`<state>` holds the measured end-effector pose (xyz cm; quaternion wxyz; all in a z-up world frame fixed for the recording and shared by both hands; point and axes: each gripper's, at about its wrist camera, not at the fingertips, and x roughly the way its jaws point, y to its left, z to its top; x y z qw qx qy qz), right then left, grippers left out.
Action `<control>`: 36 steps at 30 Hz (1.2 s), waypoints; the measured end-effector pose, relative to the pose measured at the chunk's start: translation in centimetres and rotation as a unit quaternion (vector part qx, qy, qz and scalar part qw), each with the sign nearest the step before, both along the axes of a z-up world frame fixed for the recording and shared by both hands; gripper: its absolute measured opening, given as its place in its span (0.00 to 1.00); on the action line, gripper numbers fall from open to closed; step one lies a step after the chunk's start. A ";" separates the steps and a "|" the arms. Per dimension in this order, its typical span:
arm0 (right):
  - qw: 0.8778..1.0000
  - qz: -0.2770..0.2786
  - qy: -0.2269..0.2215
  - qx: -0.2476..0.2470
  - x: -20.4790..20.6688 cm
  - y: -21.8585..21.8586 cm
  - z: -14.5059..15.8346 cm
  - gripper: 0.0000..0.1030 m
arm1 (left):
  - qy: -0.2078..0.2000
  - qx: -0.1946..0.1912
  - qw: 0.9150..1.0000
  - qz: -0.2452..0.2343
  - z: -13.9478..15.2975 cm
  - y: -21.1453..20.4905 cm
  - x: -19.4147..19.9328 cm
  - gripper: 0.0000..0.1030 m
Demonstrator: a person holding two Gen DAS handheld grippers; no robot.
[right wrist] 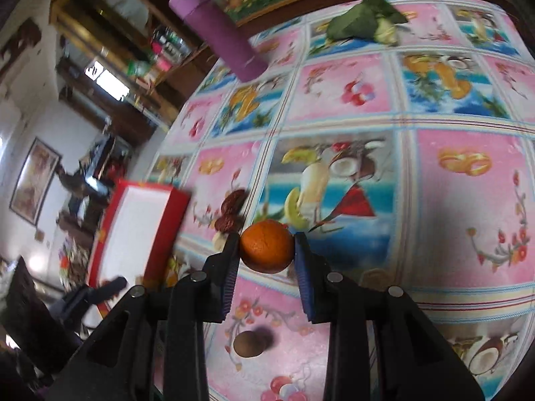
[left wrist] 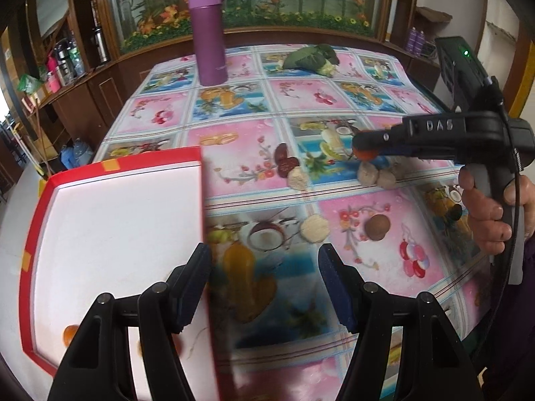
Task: Organize fruits
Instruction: 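Grasp an orange with the right tool while the left tool grasps a beige cake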
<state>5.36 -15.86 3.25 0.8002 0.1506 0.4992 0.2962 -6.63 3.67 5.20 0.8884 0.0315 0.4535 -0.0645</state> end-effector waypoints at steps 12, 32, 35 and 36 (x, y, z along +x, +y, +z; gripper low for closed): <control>0.999 -0.039 -0.020 0.025 -0.2 -1.4 1.5 0.33 | 0.022 -0.016 0.999 -0.034 -2.7 -2.8 2.3 0.63; 0.998 -0.058 -0.034 0.009 -0.3 -1.4 1.6 0.33 | 0.026 -0.020 0.998 -0.044 -3.7 -3.4 3.3 0.25; 0.997 -0.063 -0.040 0.006 -0.3 -1.6 1.7 0.33 | 0.016 -0.021 0.999 -0.041 -3.0 -3.2 2.9 0.25; 0.997 -0.065 -0.043 0.005 -0.3 -1.6 1.7 0.33 | 0.012 -0.021 0.999 -0.040 -2.8 -3.1 2.7 0.25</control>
